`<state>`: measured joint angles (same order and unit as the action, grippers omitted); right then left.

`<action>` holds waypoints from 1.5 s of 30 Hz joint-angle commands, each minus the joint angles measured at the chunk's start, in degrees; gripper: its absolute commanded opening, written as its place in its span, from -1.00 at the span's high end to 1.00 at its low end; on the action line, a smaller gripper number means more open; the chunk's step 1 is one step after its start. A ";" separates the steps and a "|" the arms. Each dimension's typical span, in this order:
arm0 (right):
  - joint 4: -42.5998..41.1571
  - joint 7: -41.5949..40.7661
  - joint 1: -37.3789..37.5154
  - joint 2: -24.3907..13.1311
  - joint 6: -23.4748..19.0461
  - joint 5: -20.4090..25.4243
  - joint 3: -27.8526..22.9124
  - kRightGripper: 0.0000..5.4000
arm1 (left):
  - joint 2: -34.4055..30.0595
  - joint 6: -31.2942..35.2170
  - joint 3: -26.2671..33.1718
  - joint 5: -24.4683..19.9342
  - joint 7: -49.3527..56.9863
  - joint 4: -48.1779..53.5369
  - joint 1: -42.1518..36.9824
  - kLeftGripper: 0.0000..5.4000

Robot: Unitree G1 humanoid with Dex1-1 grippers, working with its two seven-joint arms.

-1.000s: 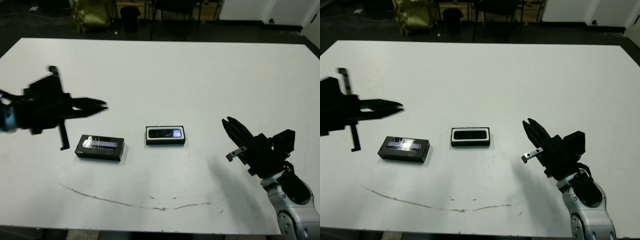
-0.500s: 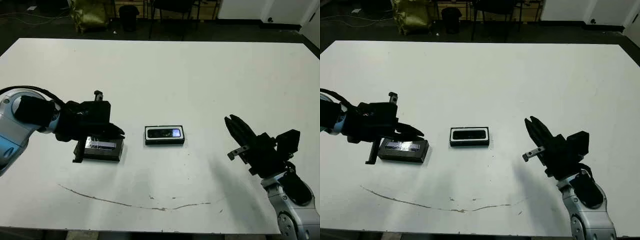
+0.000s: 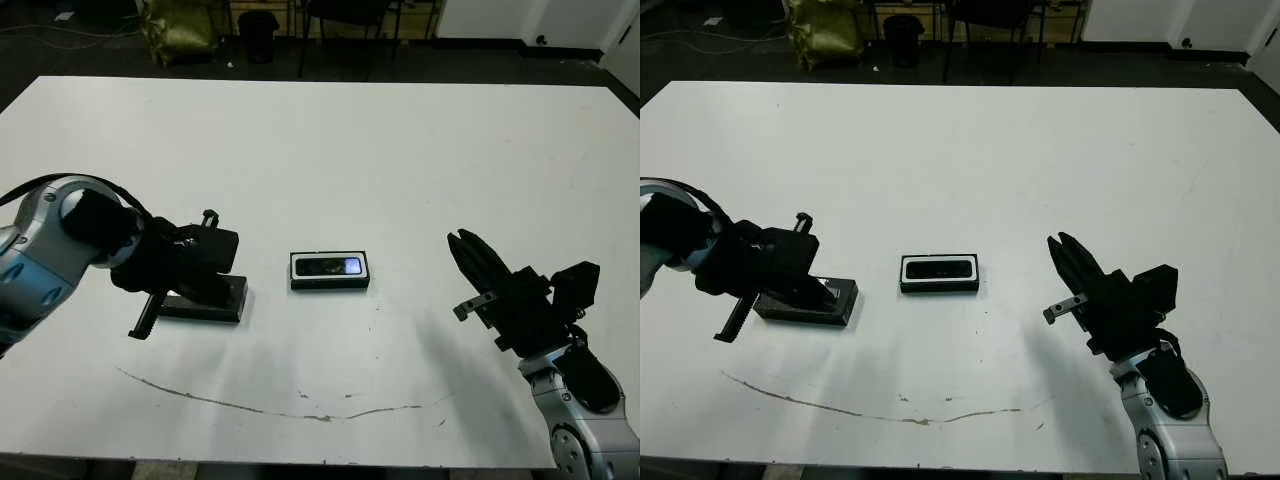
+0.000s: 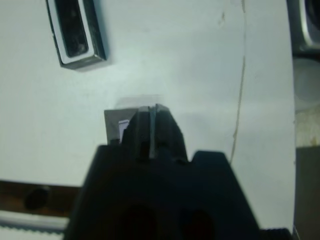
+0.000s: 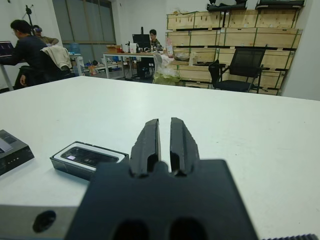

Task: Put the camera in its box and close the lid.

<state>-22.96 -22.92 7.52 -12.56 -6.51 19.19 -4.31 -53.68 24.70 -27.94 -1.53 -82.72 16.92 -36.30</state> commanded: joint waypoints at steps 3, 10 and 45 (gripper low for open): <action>0.59 0.46 0.91 -0.30 -0.05 -0.36 0.14 0.99 | 1.01 -2.80 -2.63 2.45 -2.36 -2.66 0.27 1.00; 0.38 0.71 1.10 -0.64 -0.26 -0.82 0.12 0.99 | 1.73 -4.92 -5.09 5.43 -3.59 -4.20 1.64 1.00; 0.16 0.81 1.93 -0.64 -0.35 -0.34 0.00 0.99 | 2.05 -7.79 -5.33 10.91 -4.52 1.79 5.18 1.00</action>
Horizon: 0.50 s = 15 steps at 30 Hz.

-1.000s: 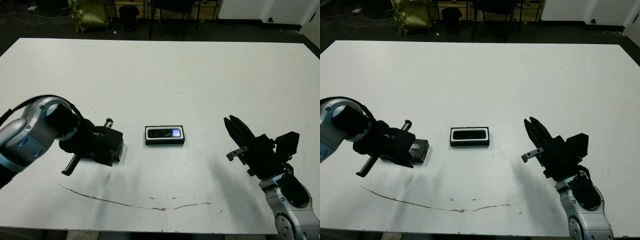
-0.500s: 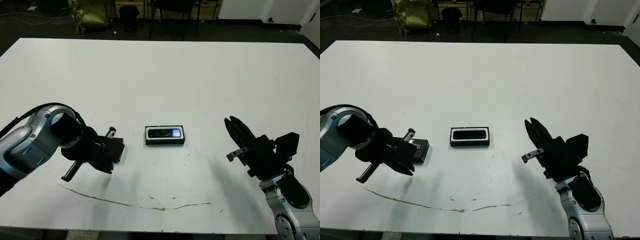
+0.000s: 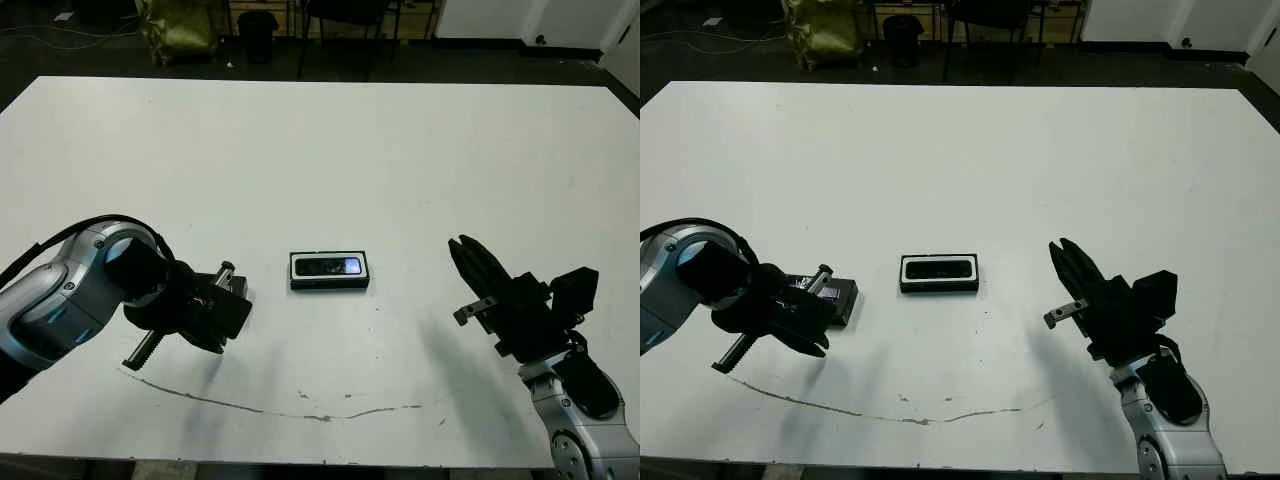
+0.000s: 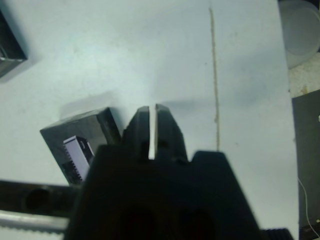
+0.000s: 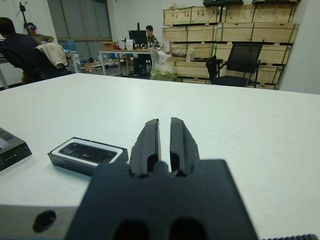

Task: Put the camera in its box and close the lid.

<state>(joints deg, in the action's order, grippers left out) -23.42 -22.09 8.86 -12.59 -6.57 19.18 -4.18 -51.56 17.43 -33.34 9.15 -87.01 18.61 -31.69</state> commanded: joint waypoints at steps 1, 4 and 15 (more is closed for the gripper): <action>0.62 -0.07 0.58 -0.70 -0.33 -0.36 -0.12 0.99 | 0.07 -0.35 0.08 0.01 -0.36 -0.19 0.52 1.00; 0.20 0.26 0.66 -0.87 -0.90 -0.60 -0.11 0.99 | 0.10 0.19 -0.34 0.76 -0.50 -0.08 0.13 1.00; 0.21 0.67 1.02 -0.39 -0.87 -0.44 0.32 0.99 | 1.76 -0.07 -0.62 2.41 0.91 -4.85 0.73 1.00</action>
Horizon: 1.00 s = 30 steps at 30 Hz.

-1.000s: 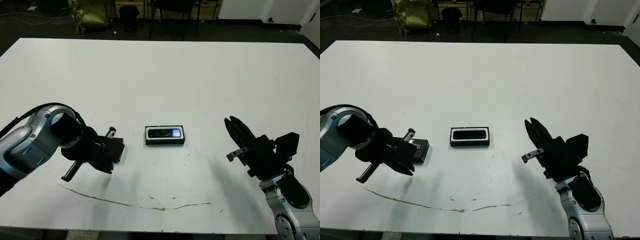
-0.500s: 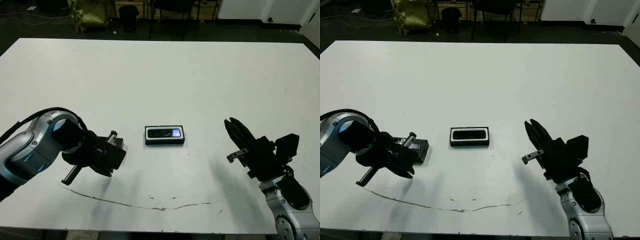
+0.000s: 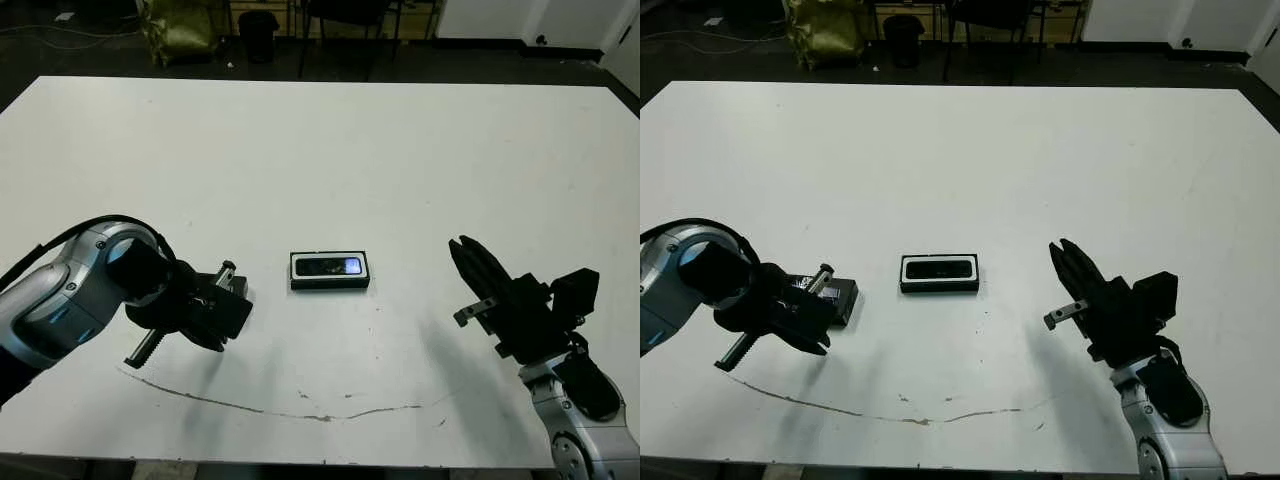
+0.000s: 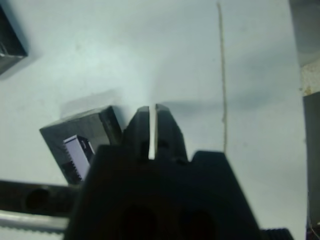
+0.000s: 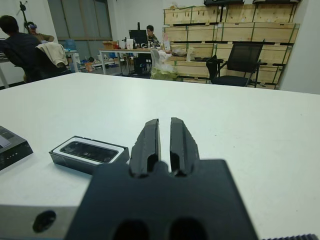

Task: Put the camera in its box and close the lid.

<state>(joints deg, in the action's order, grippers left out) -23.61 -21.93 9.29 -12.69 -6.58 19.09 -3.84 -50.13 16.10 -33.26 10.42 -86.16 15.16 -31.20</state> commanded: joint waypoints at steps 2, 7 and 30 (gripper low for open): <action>0.26 0.73 0.68 -0.31 -0.93 -0.59 0.05 0.99 | 0.66 0.22 -0.79 1.63 0.29 -2.51 0.34 1.00; -0.26 1.26 0.89 -0.65 -1.71 -0.78 0.21 0.99 | 1.44 -1.27 -0.73 2.16 0.53 -4.76 0.66 1.00; -0.71 1.75 1.87 -0.62 -2.25 -0.39 -0.32 0.99 | 4.10 -0.93 -0.39 3.61 5.88 -8.05 1.78 1.00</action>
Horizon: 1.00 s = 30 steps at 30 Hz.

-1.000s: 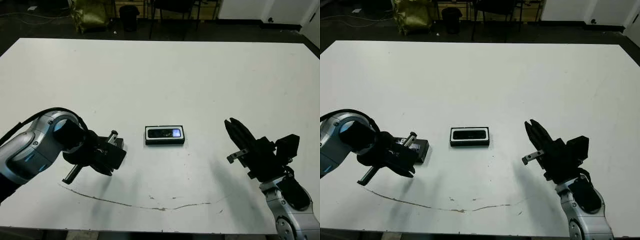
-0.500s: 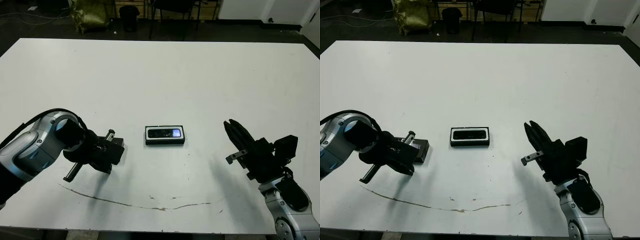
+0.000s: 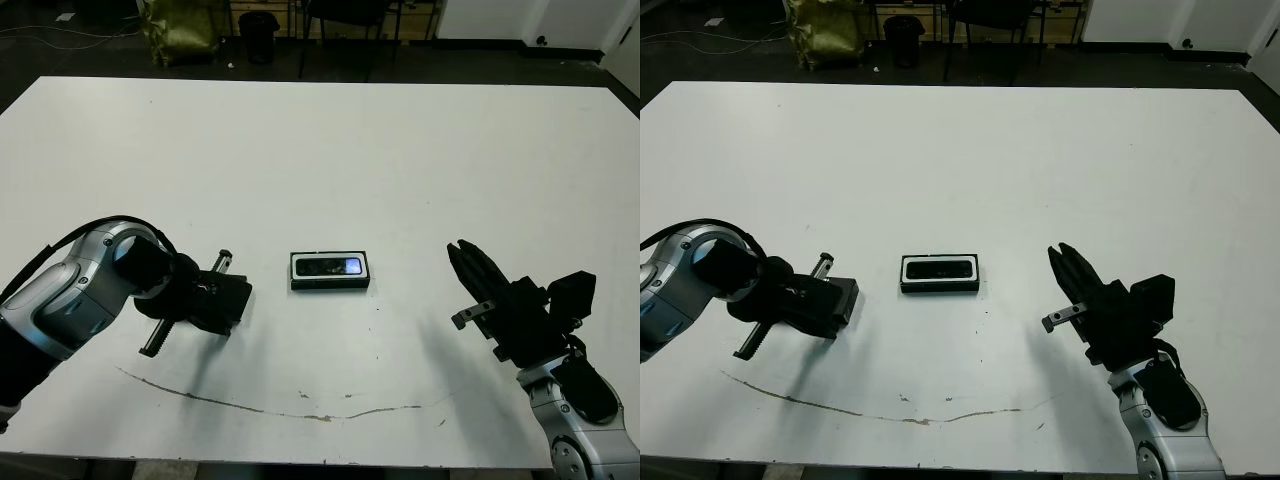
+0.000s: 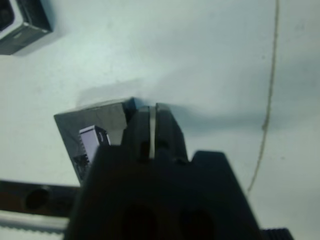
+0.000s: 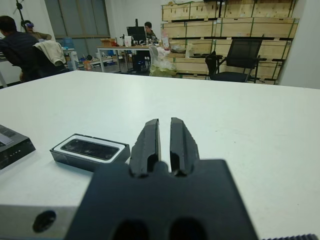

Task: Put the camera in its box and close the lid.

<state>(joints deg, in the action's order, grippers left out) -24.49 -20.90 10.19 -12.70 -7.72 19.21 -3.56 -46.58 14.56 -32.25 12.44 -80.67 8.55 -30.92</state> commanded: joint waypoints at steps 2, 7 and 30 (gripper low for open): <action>0.12 0.89 1.03 -0.59 -1.28 -0.39 -0.68 0.99 | 0.61 1.26 -1.47 1.96 0.53 -1.59 1.51 1.00; 0.12 0.98 1.14 -0.53 -1.49 0.15 -0.71 0.99 | 0.75 1.19 -1.61 2.68 0.93 -2.77 1.51 1.00; 0.04 1.26 2.04 -0.44 -2.13 0.38 -0.96 0.99 | 6.01 -1.59 3.39 0.03 7.26 -11.19 0.43 1.00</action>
<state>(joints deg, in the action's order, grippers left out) -25.21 -19.48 11.68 -12.77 -9.29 19.32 -3.98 -40.85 12.13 -28.33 12.51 -73.34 -1.75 -31.57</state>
